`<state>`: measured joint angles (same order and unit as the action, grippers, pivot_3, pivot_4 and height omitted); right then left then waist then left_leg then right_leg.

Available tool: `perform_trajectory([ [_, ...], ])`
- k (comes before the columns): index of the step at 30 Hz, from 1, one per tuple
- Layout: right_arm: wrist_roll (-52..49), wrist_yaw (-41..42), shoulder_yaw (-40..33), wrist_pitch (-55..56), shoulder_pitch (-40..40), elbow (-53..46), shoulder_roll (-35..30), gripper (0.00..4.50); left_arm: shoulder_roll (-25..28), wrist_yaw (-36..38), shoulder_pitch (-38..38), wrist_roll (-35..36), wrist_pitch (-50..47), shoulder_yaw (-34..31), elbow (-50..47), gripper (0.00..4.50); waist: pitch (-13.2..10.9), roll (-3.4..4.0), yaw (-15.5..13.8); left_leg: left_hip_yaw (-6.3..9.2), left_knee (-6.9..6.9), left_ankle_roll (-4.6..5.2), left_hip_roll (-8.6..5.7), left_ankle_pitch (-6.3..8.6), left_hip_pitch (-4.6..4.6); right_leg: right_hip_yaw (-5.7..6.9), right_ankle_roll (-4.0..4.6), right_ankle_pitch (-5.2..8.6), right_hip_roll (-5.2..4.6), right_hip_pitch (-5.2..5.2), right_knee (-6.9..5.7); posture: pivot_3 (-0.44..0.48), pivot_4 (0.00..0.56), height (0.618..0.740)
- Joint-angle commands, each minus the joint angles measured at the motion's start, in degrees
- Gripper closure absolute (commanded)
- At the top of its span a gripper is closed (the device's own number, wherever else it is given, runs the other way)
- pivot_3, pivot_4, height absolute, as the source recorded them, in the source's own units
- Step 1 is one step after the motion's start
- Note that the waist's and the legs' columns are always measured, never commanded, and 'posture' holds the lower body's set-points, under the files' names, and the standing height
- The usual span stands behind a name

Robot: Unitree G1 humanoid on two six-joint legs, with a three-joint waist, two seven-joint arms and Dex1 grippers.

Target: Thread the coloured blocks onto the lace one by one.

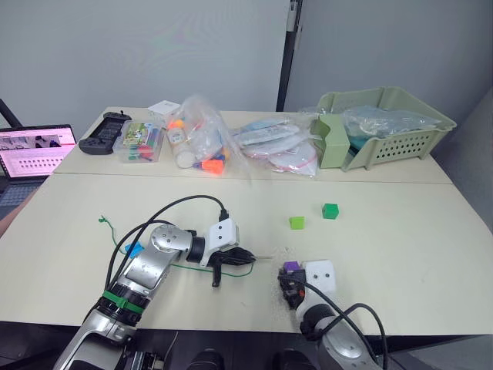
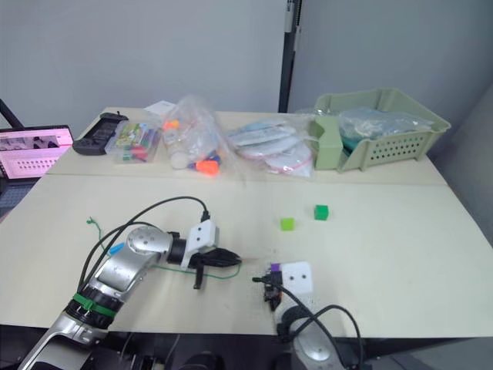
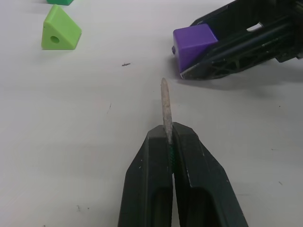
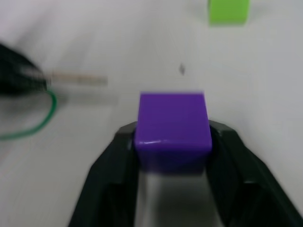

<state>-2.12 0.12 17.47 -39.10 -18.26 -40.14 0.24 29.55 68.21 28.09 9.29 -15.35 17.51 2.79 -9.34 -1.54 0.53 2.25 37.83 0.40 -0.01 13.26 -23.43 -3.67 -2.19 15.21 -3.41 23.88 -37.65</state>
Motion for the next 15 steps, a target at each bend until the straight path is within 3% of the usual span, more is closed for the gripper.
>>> perform_trajectory([
  [1, -1.85, 4.11, -1.84, -0.45, -1.69, -2.88, -4.48, 0.99, 0.08, 0.13, -0.26, 1.11, -0.28, -0.39, -2.7, 4.5, 0.0, 0.0, -0.01, 0.0, 0.01, 0.0, -0.02, 0.0, 0.0, 0.0, 0.0, 0.0, -0.02, -0.02, 0.02, 0.0, 0.15, 0.74],
  [4, -3.82, 9.35, -5.49, -0.15, -1.14, -7.04, -10.44, 0.01, -0.14, 0.0, -0.39, 1.14, -0.47, -0.26, -3.18, 4.5, 0.0, 0.0, -0.02, -0.04, 0.04, 0.0, -0.11, 0.0, -0.01, -0.03, -0.06, -0.01, -0.21, -0.12, 0.1, 0.0, 0.15, 0.74],
  [9, -13.32, 25.64, -15.74, 1.16, 2.88, -9.31, -24.89, 0.01, -0.31, -0.02, -0.69, 1.16, -0.59, -0.17, -3.65, 4.5, -0.04, -0.02, 0.33, -0.12, 0.11, 0.0, -0.09, -0.01, 0.33, -0.05, -0.16, -0.02, -0.09, -0.69, 0.57, 0.0, 0.15, 0.74],
  [12, -20.15, 46.9, -18.52, 6.69, 12.04, 0.21, -38.96, 0.01, 0.27, 0.34, -1.99, 1.53, -0.99, -0.31, -5.17, 4.5, -0.12, 0.01, 0.94, -0.34, 0.16, 0.0, 0.01, -0.08, 0.7, -0.15, -0.15, -0.03, 0.01, -1.0, 0.56, 0.0, 0.15, 0.74],
  [15, -19.79, 56.36, -15.27, 11.98, 21.37, 10.59, -44.34, 0.01, 0.99, 0.61, -2.88, 1.58, -1.23, -0.43, -6.22, 4.5, -0.19, -0.11, 1.33, -0.7, 0.15, 0.08, 0.13, -0.13, 1.34, -0.14, -0.59, 0.26, 0.11, -1.68, 0.66, 0.0, 0.15, 0.74],
])
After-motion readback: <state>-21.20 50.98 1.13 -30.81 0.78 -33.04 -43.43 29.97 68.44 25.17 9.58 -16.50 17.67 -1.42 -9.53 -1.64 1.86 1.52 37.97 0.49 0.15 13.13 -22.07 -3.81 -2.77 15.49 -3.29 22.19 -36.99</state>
